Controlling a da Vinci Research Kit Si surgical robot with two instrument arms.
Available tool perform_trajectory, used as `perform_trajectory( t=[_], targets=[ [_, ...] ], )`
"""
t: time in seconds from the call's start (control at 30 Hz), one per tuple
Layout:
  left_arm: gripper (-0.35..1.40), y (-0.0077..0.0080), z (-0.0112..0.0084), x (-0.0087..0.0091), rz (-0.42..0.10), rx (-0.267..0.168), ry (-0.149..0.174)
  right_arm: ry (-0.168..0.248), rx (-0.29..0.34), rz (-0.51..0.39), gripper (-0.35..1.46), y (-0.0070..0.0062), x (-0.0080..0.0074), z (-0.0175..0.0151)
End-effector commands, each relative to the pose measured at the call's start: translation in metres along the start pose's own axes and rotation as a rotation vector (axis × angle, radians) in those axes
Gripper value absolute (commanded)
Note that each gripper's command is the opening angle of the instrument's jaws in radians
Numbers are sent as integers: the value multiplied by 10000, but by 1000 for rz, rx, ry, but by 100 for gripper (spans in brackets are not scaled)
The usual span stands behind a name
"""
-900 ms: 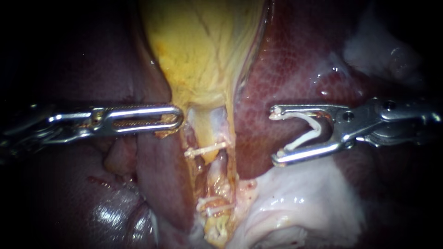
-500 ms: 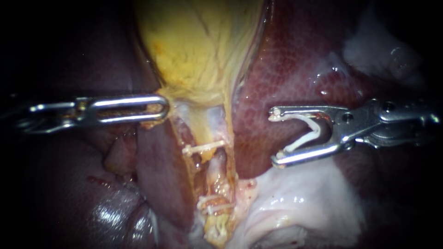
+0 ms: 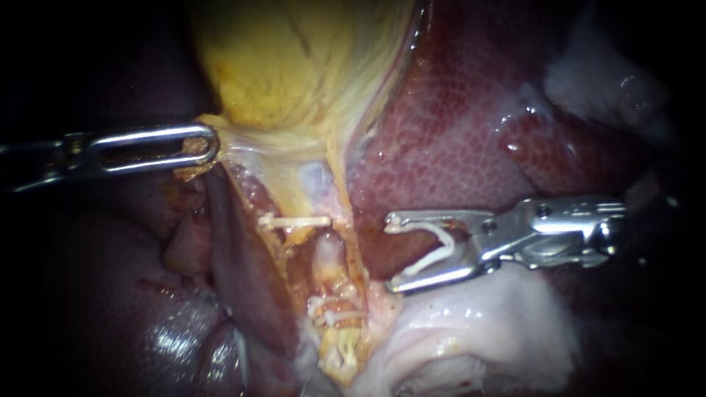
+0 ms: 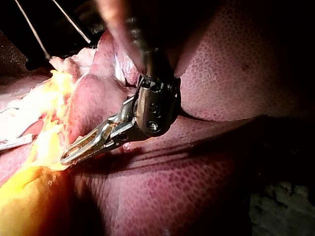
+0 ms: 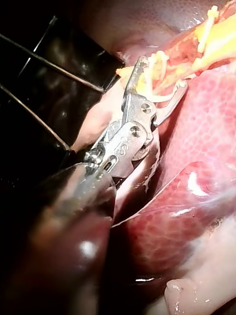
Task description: Clipping first clip right tube
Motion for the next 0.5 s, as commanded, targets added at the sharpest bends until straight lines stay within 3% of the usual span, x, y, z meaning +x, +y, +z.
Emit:
perform_trajectory(
  t=[0.03, 0.17, 0.3, 0.37, 0.5],
  targets=[
    [-35, 0, 0, 1, 0, -1, 0, -4, -3, 7, 60, 5, -4, 4],
    [-35, -1, 0, 1, 1, -2, -1, -17, -17, 30, 60, 28, -18, 18],
    [-35, -2, 0, 2, 1, -2, -1, -19, -27, 50, 60, 40, -24, 33],
    [-35, -3, 0, 2, 0, -3, -1, -3, -14, 66, 60, 40, -24, 40],
    [-35, -3, 0, 2, 0, -3, -1, 41, 123, 109, 60, 26, -20, 47]
  ],
)
